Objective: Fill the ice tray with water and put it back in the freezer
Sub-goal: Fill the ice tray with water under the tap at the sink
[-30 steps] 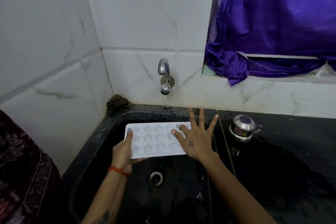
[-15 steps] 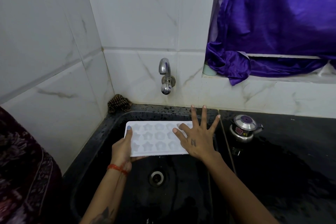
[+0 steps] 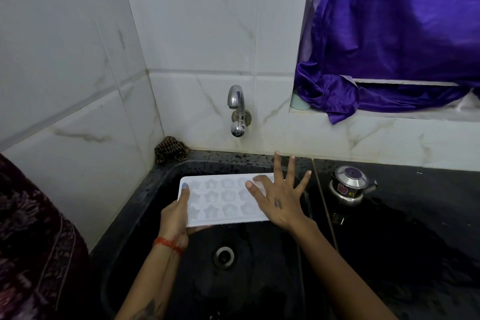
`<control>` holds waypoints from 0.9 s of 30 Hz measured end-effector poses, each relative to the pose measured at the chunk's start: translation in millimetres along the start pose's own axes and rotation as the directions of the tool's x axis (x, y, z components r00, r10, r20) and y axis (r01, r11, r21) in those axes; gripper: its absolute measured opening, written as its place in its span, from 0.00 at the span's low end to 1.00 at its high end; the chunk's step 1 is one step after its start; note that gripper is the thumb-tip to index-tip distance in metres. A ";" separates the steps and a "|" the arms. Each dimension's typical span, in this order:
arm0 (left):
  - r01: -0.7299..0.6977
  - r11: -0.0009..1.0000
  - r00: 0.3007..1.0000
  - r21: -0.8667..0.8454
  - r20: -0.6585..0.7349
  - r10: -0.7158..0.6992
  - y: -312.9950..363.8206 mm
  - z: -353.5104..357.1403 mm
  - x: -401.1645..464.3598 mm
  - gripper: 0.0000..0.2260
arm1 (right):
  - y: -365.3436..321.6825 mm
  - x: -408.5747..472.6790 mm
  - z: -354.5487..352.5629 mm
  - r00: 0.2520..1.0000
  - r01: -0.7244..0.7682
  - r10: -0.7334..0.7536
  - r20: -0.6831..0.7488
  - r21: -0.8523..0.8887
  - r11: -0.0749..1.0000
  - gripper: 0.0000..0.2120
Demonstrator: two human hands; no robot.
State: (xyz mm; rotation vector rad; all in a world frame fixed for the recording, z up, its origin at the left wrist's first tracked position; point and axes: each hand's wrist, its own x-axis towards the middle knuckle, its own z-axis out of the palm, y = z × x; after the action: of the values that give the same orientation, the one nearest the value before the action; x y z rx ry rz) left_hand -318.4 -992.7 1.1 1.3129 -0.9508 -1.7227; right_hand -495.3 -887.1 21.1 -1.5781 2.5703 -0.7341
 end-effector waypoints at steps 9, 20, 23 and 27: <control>0.015 1.000 1.000 -0.010 0.003 -0.015 2.1 3.0 -3.0 0.17 | -1.8 4.0 20.8 0.978 0.188 -0.206 -0.043 -0.261 0.947 0.37; 0.020 1.000 1.000 0.015 0.000 -0.020 -1.2 3.4 -5.6 0.17 | 1.4 2.0 15.7 0.977 0.195 -0.213 -0.022 -0.317 0.928 0.38; 0.013 1.000 1.000 0.010 0.002 -0.013 -0.9 3.8 -6.2 0.17 | 1.2 0.2 17.4 0.979 0.173 -0.199 -0.044 -0.337 0.925 0.35; 0.017 1.000 1.000 0.003 0.002 -0.017 -1.0 2.3 -6.3 0.16 | -0.6 -0.6 20.4 0.985 0.157 -0.171 -0.027 -0.283 0.946 0.37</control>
State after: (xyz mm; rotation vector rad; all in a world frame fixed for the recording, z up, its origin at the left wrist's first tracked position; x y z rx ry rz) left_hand -319.6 -986.4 3.2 1.3249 -0.9462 -1.7364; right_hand -489.0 -894.4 3.1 -1.8957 2.7037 -0.4372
